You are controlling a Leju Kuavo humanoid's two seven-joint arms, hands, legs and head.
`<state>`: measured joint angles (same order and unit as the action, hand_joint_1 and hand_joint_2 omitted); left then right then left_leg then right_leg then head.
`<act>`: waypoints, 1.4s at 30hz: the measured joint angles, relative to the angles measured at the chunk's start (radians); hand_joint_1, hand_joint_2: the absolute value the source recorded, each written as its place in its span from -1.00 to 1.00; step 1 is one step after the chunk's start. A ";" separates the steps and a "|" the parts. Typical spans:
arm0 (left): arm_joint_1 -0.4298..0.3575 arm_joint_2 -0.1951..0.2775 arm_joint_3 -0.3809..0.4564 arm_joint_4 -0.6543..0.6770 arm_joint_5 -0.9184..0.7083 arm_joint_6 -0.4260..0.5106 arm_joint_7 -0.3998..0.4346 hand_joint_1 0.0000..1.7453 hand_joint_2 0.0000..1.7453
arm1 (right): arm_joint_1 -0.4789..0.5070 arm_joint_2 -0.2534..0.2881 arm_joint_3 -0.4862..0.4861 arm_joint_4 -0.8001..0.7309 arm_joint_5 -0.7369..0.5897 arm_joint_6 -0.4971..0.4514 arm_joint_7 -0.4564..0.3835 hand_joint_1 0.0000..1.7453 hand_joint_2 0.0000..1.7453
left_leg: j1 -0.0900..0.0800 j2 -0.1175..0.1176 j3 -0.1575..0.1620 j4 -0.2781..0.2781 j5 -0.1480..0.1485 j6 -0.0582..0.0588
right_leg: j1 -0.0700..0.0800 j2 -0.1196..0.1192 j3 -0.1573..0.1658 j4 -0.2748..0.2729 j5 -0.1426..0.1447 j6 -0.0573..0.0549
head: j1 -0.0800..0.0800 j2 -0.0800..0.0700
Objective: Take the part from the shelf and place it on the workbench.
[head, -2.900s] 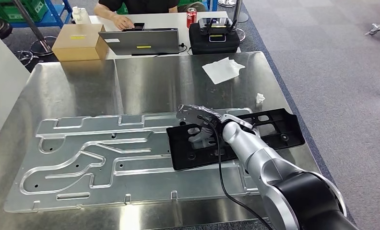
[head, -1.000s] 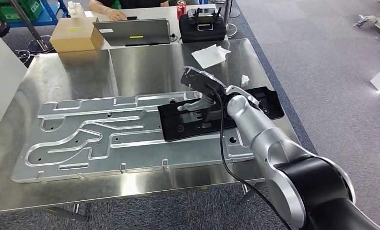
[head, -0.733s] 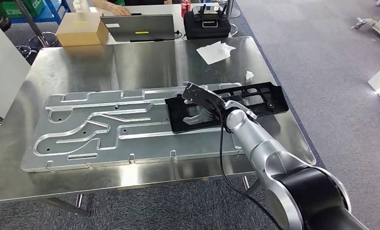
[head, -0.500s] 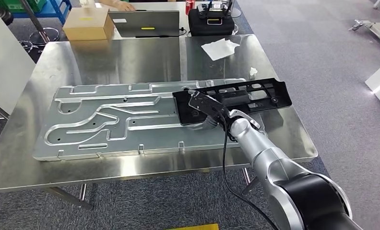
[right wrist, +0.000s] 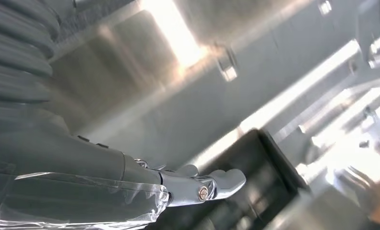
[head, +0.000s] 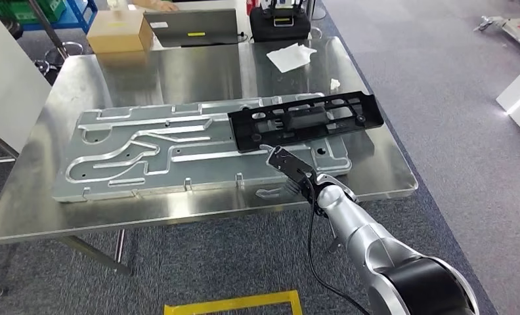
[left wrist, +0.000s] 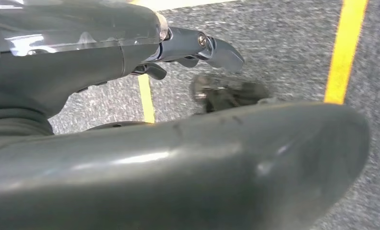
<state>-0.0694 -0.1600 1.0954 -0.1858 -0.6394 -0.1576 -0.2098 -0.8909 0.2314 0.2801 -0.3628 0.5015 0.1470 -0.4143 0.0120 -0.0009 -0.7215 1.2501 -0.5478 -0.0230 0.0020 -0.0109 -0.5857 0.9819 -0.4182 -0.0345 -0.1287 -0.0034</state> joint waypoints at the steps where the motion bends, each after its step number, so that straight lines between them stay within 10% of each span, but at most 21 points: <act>1: 0.000 0.000 0.000 0.000 0.000 0.000 -0.002 -1.00 -1.00 | 0.012 0.000 0.002 0.000 -0.002 0.003 -0.006 -1.00 -1.00 | 0.004 0.000 0.004 0.030 -0.001 -0.005 | -0.002 -0.001 -0.014 0.003 0.009 0.003 | 0.000 0.000; 5: 0.001 0.000 0.000 0.000 -0.002 -0.001 -0.014 -1.00 -1.00 | 0.039 0.000 0.012 -0.001 -0.039 0.014 -0.037 -1.00 -1.00 | 0.016 0.000 0.152 -0.130 0.056 -0.023 | -0.011 -0.001 -0.071 0.034 0.033 0.024 | 0.000 0.000; 7: 0.000 0.000 0.001 0.000 -0.004 -0.003 -0.019 -1.00 -1.00 | 0.057 0.001 0.020 -0.001 -0.060 0.018 -0.050 -1.00 -1.00 | 0.013 -0.003 0.202 -0.207 0.034 -0.013 | -0.007 0.000 -0.081 0.048 0.041 0.036 | 0.000 0.000; 10: 0.001 0.001 0.001 0.000 -0.007 -0.006 -0.021 -1.00 -1.00 | 0.107 0.001 0.034 0.002 -0.087 0.025 -0.064 -1.00 -1.00 | 0.009 -0.002 0.197 -0.217 0.045 0.020 | -0.010 0.000 -0.086 0.051 0.050 0.055 | 0.000 0.000; 16: 0.003 0.002 0.002 0.000 -0.014 -0.006 -0.020 -1.00 -1.00 | 0.205 -0.002 0.042 0.010 -0.155 0.030 -0.081 -1.00 -1.00 | 0.006 0.005 0.131 -0.220 0.106 0.048 | -0.016 0.005 -0.155 0.314 -0.145 0.074 | 0.000 0.000; 18: 0.006 0.003 0.003 0.000 -0.016 -0.007 -0.020 -1.00 -1.00 | 0.237 -0.004 0.044 0.015 -0.162 0.025 -0.081 -1.00 -1.00 | 0.002 0.004 0.105 -0.220 0.125 0.045 | -0.014 0.007 -0.109 0.288 -0.113 0.066 | 0.000 0.000; 21: 0.007 0.002 0.003 0.000 -0.020 -0.011 -0.019 -1.00 -1.00 | 0.249 -0.004 0.047 0.016 -0.166 0.015 -0.081 -1.00 -1.00 | -0.005 0.007 0.079 -0.221 0.150 0.036 | -0.003 0.007 0.037 0.090 -0.085 0.039 | 0.000 0.000; 23: 0.006 0.002 0.003 0.000 -0.021 -0.014 -0.019 -1.00 -1.00 | 0.249 -0.004 0.048 0.015 -0.165 0.006 -0.080 -1.00 -1.00 | -0.003 0.010 0.075 -0.226 0.166 0.025 | 0.005 0.006 0.072 0.027 -0.091 0.030 | -0.001 0.000; 26: 0.008 0.004 0.004 0.000 -0.020 -0.016 -0.021 -1.00 -1.00 | 0.246 -0.005 0.062 0.014 -0.130 -0.030 -0.081 -1.00 -1.00 | 0.000 0.009 0.068 -0.228 0.169 0.008 | 0.002 0.003 0.061 0.003 -0.055 0.016 | -0.002 0.000; 30: 0.011 0.012 0.007 0.000 -0.020 -0.017 -0.024 -1.00 -1.00 | 0.211 -0.014 0.098 -0.031 -0.103 -0.100 -0.103 -1.00 -1.00 | 0.001 0.005 0.007 -0.029 0.005 -0.005 | -0.001 0.002 0.015 -0.012 -0.003 0.005 | -0.002 0.000; 32: 0.012 0.016 0.011 0.000 -0.018 -0.017 -0.023 -1.00 -1.00 | 0.176 -0.031 0.101 -0.078 -0.113 -0.095 -0.099 -1.00 -1.00 | 0.002 0.005 0.009 0.044 -0.008 -0.011 | 0.000 0.001 -0.016 -0.005 0.017 0.007 | -0.002 0.000; 37: 0.009 0.019 0.022 0.001 -0.012 -0.017 -0.020 -1.00 -1.00 | 0.085 -0.073 0.124 -0.153 -0.110 -0.044 -0.061 -1.00 -1.00 | -0.001 0.003 0.204 -0.203 0.043 -0.001 | 0.001 0.001 -0.081 0.032 0.050 0.028 | -0.001 0.000; 40: 0.010 0.018 0.024 0.002 -0.016 -0.017 -0.019 -1.00 -1.00 | 0.073 -0.084 0.141 -0.155 -0.113 -0.052 -0.075 -1.00 -1.00 | -0.003 0.001 0.208 -0.230 0.046 0.025 | 0.002 -0.001 -0.086 0.036 0.066 0.046 | -0.001 0.000; 42: 0.009 0.017 0.024 0.002 -0.022 -0.018 -0.019 -1.00 -1.00 | 0.076 -0.089 0.148 -0.150 -0.124 -0.065 -0.091 -1.00 -1.00 | 0.000 0.004 0.195 -0.235 0.066 0.042 | -0.003 0.003 -0.103 0.070 0.027 0.058 | -0.001 0.000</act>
<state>-0.0602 -0.1432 1.1195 -0.1837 -0.6613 -0.1754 -0.2286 -0.8148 0.1425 0.4286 -0.5129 0.3775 0.0815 -0.5048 0.0117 0.0034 -0.5267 1.0155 -0.4815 0.0192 -0.0006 -0.0080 -0.6882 1.0514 -0.3910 0.0237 -0.1292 -0.0031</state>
